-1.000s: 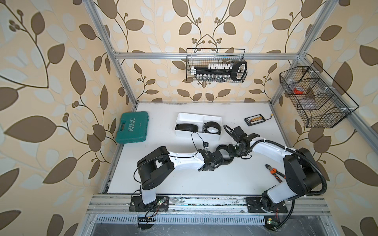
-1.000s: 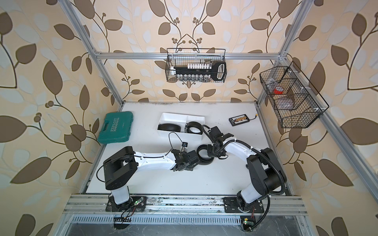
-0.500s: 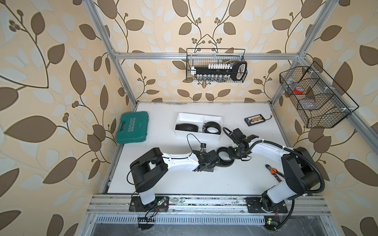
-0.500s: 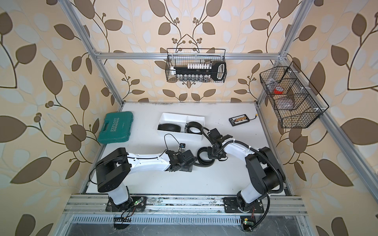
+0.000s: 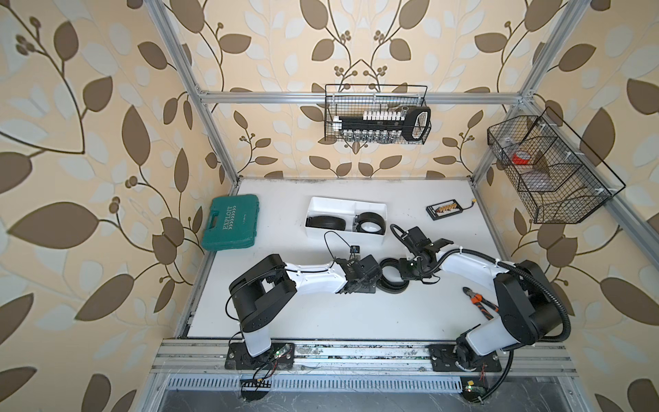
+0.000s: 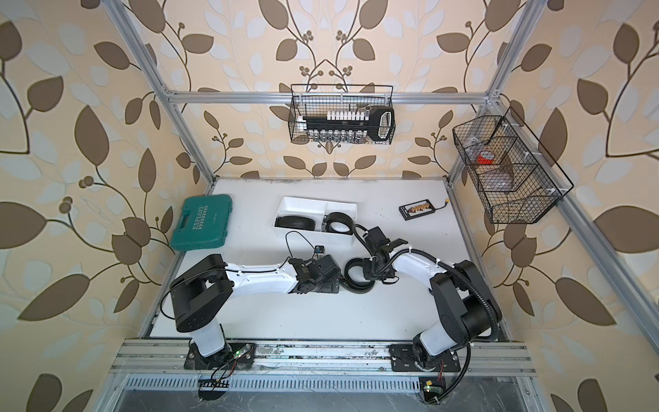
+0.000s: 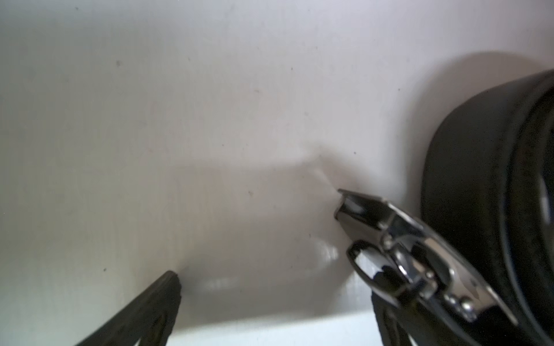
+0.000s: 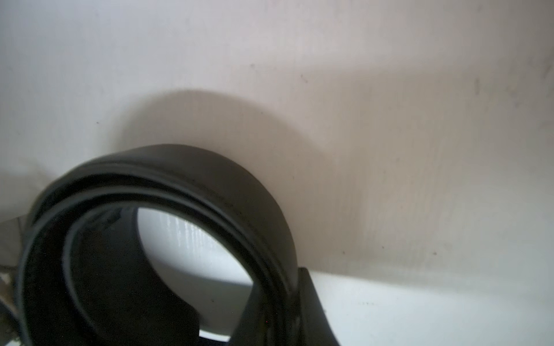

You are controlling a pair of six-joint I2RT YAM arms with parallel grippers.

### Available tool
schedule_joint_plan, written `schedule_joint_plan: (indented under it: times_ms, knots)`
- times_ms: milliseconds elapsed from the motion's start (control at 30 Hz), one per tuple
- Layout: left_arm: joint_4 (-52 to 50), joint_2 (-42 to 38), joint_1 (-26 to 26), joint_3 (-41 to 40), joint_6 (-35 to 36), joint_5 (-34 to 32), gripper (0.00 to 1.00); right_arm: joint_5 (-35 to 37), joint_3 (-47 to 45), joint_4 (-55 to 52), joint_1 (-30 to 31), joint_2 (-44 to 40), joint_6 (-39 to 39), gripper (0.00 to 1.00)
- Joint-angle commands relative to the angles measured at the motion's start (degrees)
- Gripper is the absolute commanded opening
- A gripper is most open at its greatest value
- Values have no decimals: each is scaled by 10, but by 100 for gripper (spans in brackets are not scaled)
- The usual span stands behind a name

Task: Place the belts into the storage roll
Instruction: Roll the belt at the center of the board.

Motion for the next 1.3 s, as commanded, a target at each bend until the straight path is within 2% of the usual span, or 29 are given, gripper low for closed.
schedule_joint_plan:
  times_ms: [0, 133, 233, 467, 600, 733, 900, 1267]
  knots:
    - [-21, -80, -5, -63, -29, 13, 99, -1, 12, 17, -3, 28, 0, 0]
    - [-18, -227, 4, -133, -15, -5, 99, 1, 6, 20, -9, 27, -6, 0]
    - [14, -267, 7, -135, 56, 15, 99, -3, 4, 20, -10, 25, -9, 0]
    - [11, -173, 10, -15, 202, 99, 99, -9, 1, 14, -10, 20, -17, 0]
    - [-15, -105, 10, 44, 252, 134, 97, -14, -3, 16, -13, 21, -20, 0]
    - [-35, -64, 10, 75, 292, 153, 91, -18, -3, 17, -14, 20, -22, 0]
    - [-57, -20, 9, 99, 317, 162, 85, -22, -1, 18, -16, 21, -22, 0]
    - [-52, 18, 9, 111, 317, 152, 84, -26, -6, 22, -15, 27, -25, 0]
